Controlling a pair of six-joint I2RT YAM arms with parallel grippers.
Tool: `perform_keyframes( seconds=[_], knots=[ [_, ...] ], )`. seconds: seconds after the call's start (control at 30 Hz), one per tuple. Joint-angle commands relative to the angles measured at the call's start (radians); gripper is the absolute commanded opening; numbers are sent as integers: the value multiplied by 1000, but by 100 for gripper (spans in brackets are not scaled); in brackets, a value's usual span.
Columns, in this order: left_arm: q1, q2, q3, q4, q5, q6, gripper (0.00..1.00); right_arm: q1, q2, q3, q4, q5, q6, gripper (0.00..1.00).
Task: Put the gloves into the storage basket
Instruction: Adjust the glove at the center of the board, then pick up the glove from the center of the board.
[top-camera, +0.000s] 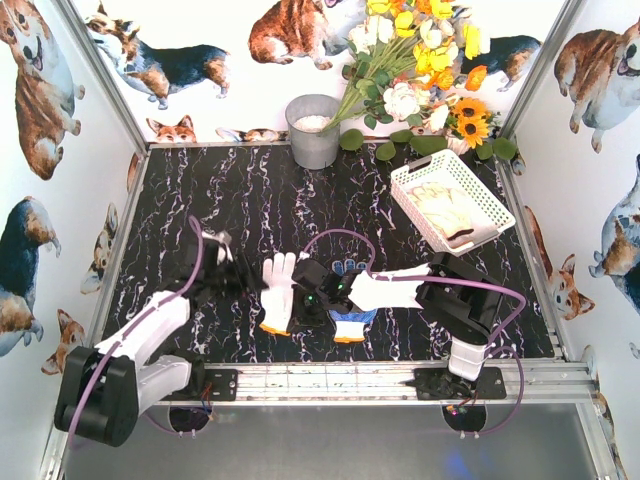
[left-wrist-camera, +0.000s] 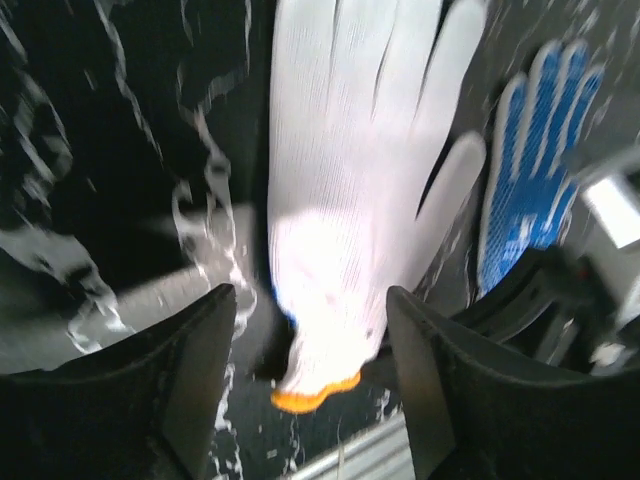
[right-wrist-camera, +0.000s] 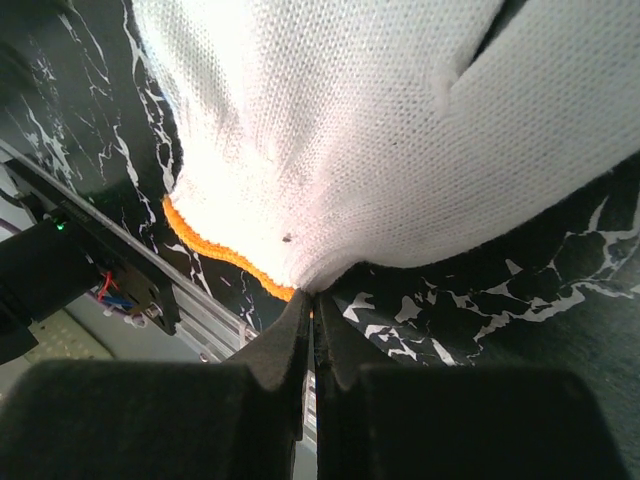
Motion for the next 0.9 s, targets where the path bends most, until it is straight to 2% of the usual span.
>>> perform_keyframes(
  seconds=[0.0,0.1,0.23,0.37,0.5,0.6,0.73,0.87],
  knots=[
    [-52,-12,-58,-60,123,-25,52,-2,-35,-9,67,-19,3,0],
    [-64,-19,-59,-99,89,-26,45,-2,-36,-12,71,-16,5,0],
    [-72,-2,-67,-106,98,-39,41,-3,-43,-17,72,-14,4,0],
    [-121,3,-63,-137,31,-45,36,-5,-52,-20,75,-8,6,0],
    [-147,15,-81,-126,28,-63,27,-5,-57,-25,82,-6,8,0],
    [-154,18,-109,-84,42,-88,20,-7,-60,-27,83,-2,7,0],
    [-155,19,-149,50,92,-176,2,-22,-69,-31,86,-1,5,0],
    [-157,81,-96,196,83,-241,0,-78,-100,-46,88,-11,-19,0]
  ],
)
